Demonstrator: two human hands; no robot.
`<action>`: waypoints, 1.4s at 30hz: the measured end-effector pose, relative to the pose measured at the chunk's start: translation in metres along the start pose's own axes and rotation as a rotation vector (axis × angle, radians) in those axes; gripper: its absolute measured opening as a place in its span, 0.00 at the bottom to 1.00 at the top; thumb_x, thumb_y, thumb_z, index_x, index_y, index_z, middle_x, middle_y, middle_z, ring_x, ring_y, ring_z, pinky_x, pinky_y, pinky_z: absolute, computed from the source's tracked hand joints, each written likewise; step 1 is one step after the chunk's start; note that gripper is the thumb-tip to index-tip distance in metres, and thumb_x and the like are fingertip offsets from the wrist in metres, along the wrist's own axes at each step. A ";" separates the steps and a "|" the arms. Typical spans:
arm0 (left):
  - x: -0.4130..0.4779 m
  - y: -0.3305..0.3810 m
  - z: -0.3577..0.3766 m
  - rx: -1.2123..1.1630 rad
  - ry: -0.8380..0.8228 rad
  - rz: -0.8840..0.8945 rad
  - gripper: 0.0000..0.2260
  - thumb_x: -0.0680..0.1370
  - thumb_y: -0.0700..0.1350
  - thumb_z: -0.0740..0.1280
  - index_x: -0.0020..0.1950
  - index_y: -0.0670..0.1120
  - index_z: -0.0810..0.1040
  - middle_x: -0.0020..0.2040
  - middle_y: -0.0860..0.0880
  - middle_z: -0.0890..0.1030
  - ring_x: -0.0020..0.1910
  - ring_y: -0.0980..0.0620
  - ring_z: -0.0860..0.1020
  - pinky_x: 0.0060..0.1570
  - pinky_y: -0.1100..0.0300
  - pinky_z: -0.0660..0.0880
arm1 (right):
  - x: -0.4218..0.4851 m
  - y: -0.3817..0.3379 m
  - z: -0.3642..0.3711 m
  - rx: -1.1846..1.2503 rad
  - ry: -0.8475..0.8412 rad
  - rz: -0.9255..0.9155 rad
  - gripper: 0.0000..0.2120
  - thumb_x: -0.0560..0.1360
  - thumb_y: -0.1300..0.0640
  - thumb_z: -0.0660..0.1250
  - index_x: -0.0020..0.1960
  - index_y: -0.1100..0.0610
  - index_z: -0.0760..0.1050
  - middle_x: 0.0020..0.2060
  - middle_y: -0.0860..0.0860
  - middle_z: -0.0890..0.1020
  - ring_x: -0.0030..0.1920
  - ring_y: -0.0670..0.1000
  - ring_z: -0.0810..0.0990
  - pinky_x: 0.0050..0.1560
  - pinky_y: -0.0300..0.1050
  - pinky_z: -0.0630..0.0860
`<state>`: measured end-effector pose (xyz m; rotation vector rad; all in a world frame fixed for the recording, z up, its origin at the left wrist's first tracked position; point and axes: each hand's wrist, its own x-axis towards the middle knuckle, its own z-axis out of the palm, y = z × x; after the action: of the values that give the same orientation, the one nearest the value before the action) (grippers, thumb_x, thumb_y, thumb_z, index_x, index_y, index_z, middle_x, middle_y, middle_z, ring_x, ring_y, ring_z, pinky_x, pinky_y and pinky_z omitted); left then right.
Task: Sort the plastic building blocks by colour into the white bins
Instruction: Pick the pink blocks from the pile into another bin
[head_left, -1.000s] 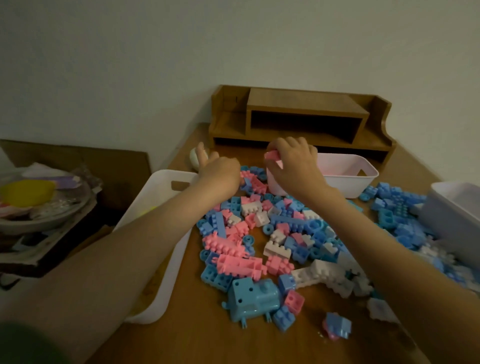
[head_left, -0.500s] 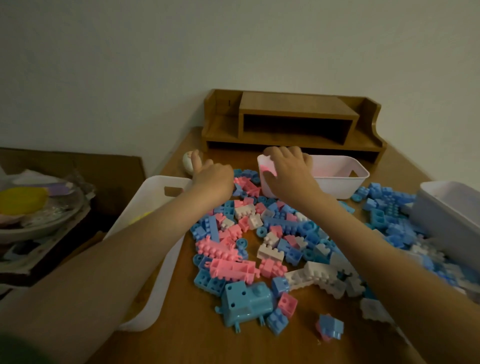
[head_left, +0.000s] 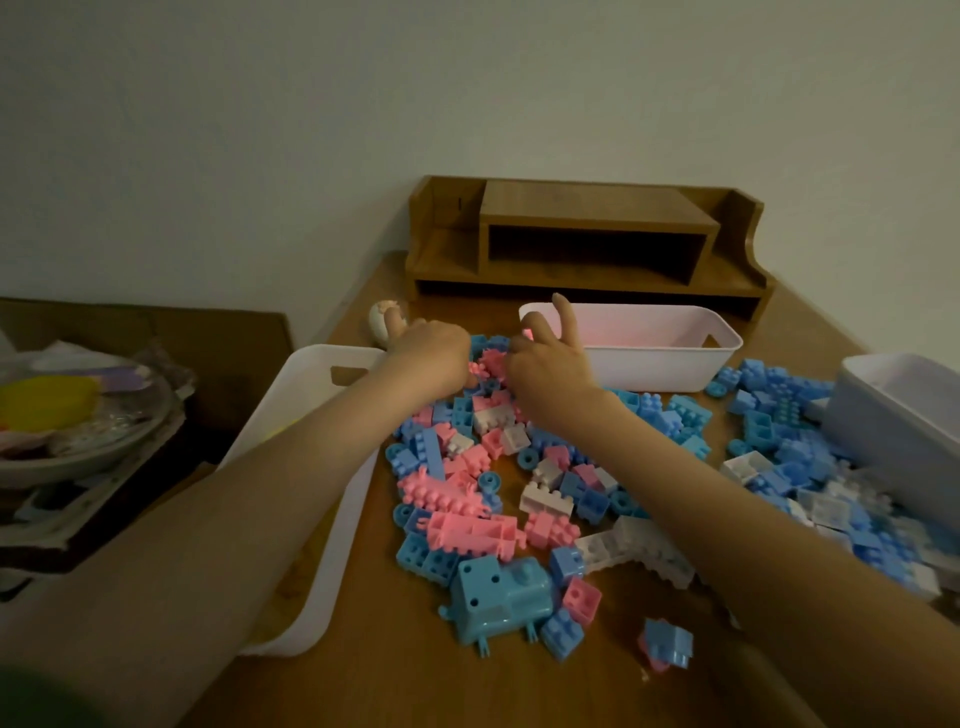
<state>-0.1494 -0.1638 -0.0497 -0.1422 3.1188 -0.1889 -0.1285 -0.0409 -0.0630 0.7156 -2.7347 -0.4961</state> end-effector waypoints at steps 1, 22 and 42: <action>0.000 0.000 -0.001 0.007 0.002 -0.006 0.10 0.78 0.54 0.65 0.44 0.48 0.72 0.50 0.47 0.78 0.59 0.45 0.72 0.66 0.44 0.55 | 0.001 0.000 0.000 0.013 0.006 0.008 0.11 0.77 0.57 0.60 0.58 0.52 0.76 0.61 0.51 0.75 0.73 0.57 0.55 0.70 0.63 0.34; -0.006 0.013 -0.048 -0.347 0.143 0.080 0.13 0.78 0.52 0.66 0.50 0.42 0.78 0.47 0.45 0.79 0.47 0.46 0.78 0.41 0.56 0.71 | -0.023 0.081 0.003 0.841 0.290 0.453 0.09 0.77 0.64 0.59 0.57 0.59 0.69 0.56 0.56 0.75 0.47 0.52 0.73 0.44 0.44 0.70; 0.004 0.083 -0.029 -0.618 -0.047 0.430 0.24 0.79 0.55 0.62 0.69 0.43 0.61 0.55 0.45 0.75 0.52 0.47 0.75 0.47 0.54 0.73 | -0.035 0.110 0.031 0.734 0.190 0.352 0.11 0.77 0.56 0.60 0.59 0.58 0.71 0.53 0.54 0.75 0.52 0.56 0.76 0.52 0.51 0.73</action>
<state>-0.1617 -0.0786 -0.0308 0.5050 2.9461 0.7621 -0.1561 0.0750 -0.0535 0.3690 -2.7369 0.6477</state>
